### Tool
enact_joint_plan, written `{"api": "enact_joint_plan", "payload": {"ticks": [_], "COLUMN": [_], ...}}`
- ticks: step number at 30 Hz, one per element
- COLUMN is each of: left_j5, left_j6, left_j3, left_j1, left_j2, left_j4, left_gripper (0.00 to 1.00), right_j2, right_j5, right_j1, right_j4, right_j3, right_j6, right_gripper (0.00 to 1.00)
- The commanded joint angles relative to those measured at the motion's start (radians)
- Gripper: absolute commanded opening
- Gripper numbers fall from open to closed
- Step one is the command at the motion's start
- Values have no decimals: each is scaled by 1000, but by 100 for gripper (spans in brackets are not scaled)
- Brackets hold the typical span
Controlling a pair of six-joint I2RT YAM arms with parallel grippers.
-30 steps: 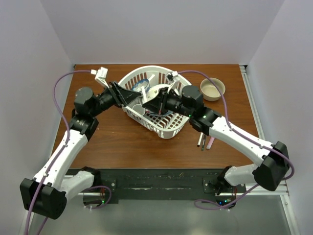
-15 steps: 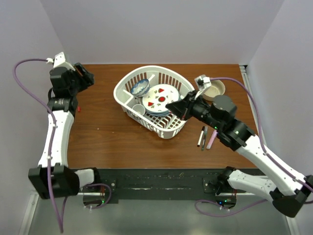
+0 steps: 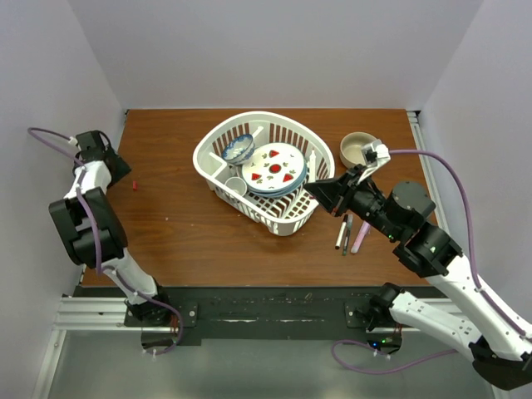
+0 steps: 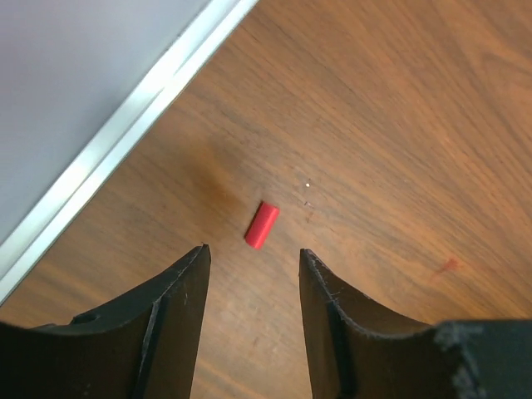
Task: Insert the pens into the pen caps
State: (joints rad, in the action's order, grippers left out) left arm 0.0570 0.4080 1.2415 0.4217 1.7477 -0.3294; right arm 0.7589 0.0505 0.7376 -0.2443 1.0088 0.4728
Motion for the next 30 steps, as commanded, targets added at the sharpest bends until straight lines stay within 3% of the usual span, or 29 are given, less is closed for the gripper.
{"api": "enact_joint_plan", "payload": {"ticks": [1, 11, 21, 30], "left_j5": [-46, -40, -216, -292], "left_j6": [-55, -87, -103, -109], "left_j3": [87, 153, 130, 79], "left_j1": [-3, -1, -4, -6], "left_j2": [82, 237, 254, 250], "left_j4": [61, 39, 72, 101], "left_gripper": [52, 49, 49, 48], "right_j2": [11, 13, 2, -3], "right_j5": [-34, -20, -46, -49], "right_j1": [0, -1, -1, 0], "right_j4": [-9, 14, 0, -12], "right_j3": [10, -16, -15, -6], "right_j6": [-36, -31, -54, -57], "right_gripper": [0, 0, 0, 0]}}
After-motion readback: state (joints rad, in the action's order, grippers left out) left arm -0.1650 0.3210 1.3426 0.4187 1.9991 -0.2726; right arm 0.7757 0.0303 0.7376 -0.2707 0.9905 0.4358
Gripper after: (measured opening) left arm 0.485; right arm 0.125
